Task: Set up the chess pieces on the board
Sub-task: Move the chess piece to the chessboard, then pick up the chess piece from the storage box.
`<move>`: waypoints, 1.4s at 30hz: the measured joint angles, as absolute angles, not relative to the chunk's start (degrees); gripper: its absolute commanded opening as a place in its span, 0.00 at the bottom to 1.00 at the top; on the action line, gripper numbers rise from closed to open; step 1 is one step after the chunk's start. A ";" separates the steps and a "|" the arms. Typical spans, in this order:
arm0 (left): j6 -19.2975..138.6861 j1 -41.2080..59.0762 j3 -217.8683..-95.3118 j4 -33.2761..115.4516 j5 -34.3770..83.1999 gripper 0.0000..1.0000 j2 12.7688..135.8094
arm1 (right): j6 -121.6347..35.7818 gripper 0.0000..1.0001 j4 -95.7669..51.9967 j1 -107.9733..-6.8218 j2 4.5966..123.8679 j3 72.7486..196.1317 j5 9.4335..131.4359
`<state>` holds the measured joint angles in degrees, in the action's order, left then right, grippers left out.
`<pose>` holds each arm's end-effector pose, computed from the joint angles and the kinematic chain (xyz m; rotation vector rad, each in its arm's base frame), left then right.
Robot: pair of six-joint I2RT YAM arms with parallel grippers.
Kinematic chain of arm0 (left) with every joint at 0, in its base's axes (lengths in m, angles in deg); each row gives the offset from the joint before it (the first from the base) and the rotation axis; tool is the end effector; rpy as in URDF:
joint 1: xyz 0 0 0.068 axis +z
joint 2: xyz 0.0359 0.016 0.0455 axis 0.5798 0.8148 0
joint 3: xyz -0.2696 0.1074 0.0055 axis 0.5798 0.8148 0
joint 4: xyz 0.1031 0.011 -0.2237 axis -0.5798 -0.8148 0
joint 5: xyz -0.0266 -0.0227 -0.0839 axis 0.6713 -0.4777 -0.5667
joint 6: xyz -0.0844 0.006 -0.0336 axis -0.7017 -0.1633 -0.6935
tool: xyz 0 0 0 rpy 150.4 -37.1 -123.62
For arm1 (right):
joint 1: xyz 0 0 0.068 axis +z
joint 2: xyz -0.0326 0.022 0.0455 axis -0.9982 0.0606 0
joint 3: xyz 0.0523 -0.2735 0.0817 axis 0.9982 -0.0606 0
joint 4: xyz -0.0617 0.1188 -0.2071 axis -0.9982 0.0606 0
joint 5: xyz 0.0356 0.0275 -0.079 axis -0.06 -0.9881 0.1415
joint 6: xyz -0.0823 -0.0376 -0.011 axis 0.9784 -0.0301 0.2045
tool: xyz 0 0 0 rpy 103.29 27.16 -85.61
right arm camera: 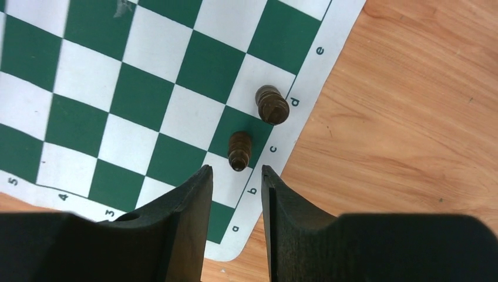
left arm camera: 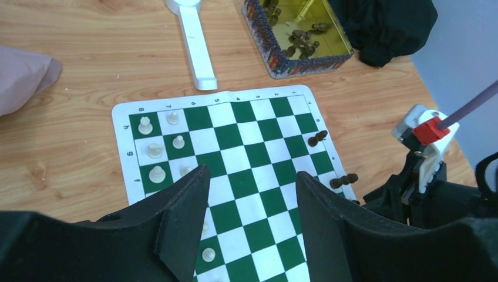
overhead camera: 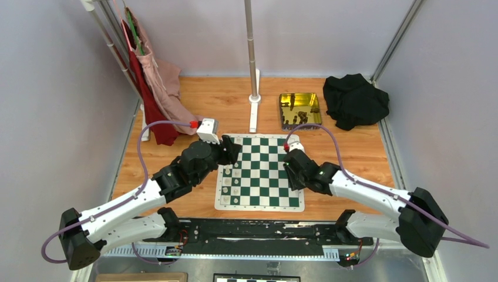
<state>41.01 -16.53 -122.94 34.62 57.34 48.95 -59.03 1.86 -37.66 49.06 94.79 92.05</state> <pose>0.1609 -0.1507 0.3021 0.0482 1.8657 -0.6106 0.1614 0.1548 0.1841 -0.4630 2.4482 0.2233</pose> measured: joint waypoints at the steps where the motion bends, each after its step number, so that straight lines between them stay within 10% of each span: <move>1: 41.01 -16.53 -122.94 34.60 57.34 0.61 48.84 | -59.01 0.40 2.25 -37.66 48.12 94.86 92.03; 16: 41.49 -16.88 -123.69 34.60 58.04 0.68 49.03 | -55.16 0.45 8.24 -40.57 42.46 111.34 98.59; 42: 44.25 -8.38 -141.59 39.74 54.67 0.78 77.58 | -39.79 0.40 0.50 -71.63 100.36 158.57 82.52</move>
<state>44.25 -8.38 -141.59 39.74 54.67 77.58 -39.79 0.50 -71.63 100.36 158.57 82.52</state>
